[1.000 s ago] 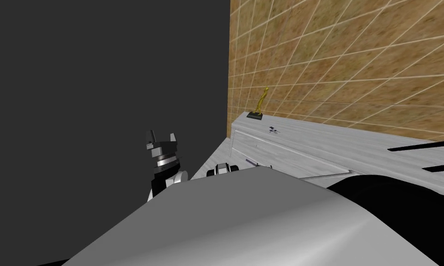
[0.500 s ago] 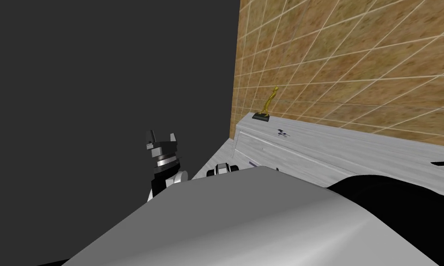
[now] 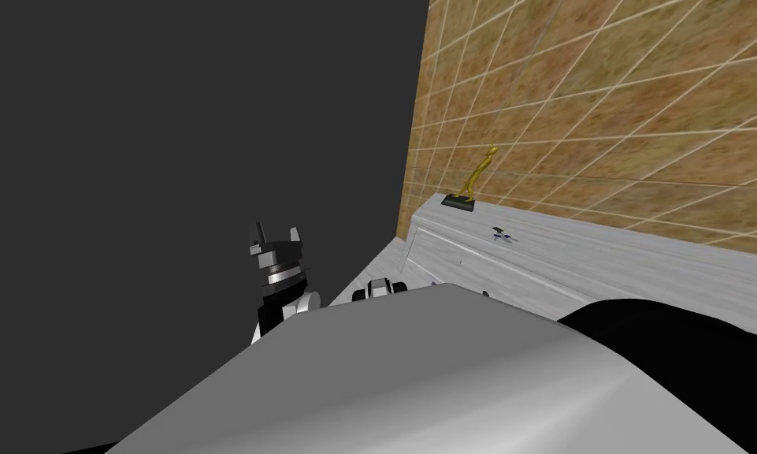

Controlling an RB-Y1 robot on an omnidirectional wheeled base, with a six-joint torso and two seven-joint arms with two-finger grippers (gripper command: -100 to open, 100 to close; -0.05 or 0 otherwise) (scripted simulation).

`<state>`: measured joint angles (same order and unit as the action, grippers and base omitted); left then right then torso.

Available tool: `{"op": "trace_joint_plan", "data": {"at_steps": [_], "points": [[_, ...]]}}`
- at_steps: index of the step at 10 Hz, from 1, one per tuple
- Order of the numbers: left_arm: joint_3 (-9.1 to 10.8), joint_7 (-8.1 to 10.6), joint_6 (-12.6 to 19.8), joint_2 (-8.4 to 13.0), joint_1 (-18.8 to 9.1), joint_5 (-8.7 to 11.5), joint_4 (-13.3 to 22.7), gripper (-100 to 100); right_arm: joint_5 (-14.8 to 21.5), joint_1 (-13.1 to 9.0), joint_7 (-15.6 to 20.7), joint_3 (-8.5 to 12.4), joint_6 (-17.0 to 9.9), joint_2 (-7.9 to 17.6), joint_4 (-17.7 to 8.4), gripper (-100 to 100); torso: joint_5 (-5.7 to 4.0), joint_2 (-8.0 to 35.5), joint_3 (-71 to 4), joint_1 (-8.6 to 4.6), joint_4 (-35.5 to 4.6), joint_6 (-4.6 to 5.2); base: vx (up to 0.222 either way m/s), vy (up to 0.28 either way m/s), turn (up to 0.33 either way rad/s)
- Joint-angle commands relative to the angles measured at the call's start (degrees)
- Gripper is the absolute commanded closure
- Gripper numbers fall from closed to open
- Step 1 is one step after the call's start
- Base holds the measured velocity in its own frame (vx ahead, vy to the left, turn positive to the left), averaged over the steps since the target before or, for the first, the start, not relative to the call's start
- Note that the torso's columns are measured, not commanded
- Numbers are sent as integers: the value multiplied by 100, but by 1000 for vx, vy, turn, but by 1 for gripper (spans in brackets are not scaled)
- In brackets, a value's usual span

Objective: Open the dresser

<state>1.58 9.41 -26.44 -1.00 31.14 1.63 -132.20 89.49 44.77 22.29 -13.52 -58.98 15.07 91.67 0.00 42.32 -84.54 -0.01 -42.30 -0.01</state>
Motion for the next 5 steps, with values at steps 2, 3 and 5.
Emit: {"op": "trace_joint_plan", "data": {"at_steps": [2, 3, 5], "points": [[0, 0, 0, 0, 1, 0, 0, 0, 494, 38, 219, -12, -529, 191, -317, -100, 0, -1, -2, 0, 1, 4, 46, 28, 65], [0, 0, 0, 0, 0, 0, 0, 0, 660, 61, 287, -22, -684, 273, -424, -100, 1, 0, 0, 2, 0, 0, 56, 40, 149], [0, 0, 0, 0, 0, 0, 0, 0, 995, 102, 405, -39, -1014, 436, -607, -100, 1, -8, -5, 2, 2, 0, 62, 36, 142]]}}
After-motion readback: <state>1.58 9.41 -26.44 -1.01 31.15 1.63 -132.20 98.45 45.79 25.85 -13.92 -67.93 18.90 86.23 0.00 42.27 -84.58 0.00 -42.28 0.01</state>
